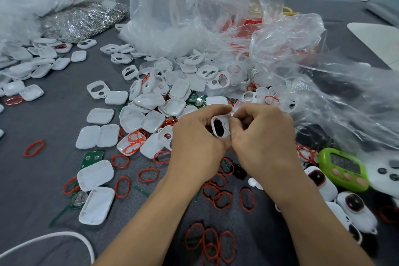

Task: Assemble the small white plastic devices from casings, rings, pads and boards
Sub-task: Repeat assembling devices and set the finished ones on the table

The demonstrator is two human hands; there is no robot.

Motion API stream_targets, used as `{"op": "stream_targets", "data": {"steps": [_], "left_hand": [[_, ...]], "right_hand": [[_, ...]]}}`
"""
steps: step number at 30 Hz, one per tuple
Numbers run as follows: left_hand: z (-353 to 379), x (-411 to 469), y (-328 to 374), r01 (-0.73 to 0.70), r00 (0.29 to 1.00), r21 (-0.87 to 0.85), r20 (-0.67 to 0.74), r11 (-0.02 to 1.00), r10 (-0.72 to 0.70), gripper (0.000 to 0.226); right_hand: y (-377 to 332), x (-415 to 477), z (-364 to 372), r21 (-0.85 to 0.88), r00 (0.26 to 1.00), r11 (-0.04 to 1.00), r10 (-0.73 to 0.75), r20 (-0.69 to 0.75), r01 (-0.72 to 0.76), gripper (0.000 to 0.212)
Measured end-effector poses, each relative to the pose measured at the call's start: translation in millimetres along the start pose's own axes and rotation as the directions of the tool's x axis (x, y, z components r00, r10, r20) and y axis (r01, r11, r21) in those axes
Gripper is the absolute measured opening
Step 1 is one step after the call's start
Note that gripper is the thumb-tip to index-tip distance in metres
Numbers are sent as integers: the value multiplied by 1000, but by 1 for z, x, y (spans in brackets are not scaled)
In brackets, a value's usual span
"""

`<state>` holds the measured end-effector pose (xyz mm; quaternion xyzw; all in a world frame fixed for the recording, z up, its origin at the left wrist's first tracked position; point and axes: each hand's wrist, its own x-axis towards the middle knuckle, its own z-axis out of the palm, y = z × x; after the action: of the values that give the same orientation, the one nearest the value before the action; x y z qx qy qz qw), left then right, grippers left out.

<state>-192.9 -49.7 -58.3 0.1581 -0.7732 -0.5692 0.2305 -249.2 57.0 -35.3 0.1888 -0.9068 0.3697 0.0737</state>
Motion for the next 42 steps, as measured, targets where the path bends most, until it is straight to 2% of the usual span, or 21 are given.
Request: {"op": "stream_targets", "data": {"steps": [5,8,15,18,21,23,27,31,33,36,37,39,42], "left_hand": [[-1,-1,0,8,1000,-12,15,1000,-7,36],[-1,-1,-1,29,1000,-51,-4,998,-29,39],[-1,2,1,109,994,-203,-5,973,-112,47],[-2,3,0,119,992,-272,-3,955,-125,46],[-3,3,0,116,993,-269,13,956,-117,47],[-3,3,-1,106,994,-266,13,958,-107,48],[-5,3,0,65,998,-237,-1,969,-68,48],[-8,4,3,70,996,-288,71,955,-52,52],[-9,5,4,71,993,-289,111,955,-40,57],[-12,8,4,76,990,-300,133,951,-37,57],[-14,8,3,77,989,-300,140,951,-35,55],[-16,8,3,80,985,-295,168,952,-31,54],[-17,8,2,86,974,-308,227,947,-14,55]], "right_hand": [[-4,-2,1,-8,1000,1000,22,-19,-22,8],[-4,-2,1,6,998,999,37,-59,-37,16],[3,3,3,221,986,966,151,-67,-133,29],[7,5,4,301,978,935,206,-20,-190,33],[10,7,5,367,975,903,214,63,-222,30],[10,7,6,377,973,897,201,114,-230,28],[9,7,5,414,964,877,171,201,-242,36],[9,8,4,432,956,860,188,227,-272,37],[9,10,3,490,926,792,251,281,-364,38],[8,17,-7,638,816,508,342,467,-578,48],[9,19,-12,635,791,473,329,516,-611,51],[11,20,-18,588,787,540,276,552,-602,44],[12,16,-19,555,825,658,188,534,-509,29]]}}
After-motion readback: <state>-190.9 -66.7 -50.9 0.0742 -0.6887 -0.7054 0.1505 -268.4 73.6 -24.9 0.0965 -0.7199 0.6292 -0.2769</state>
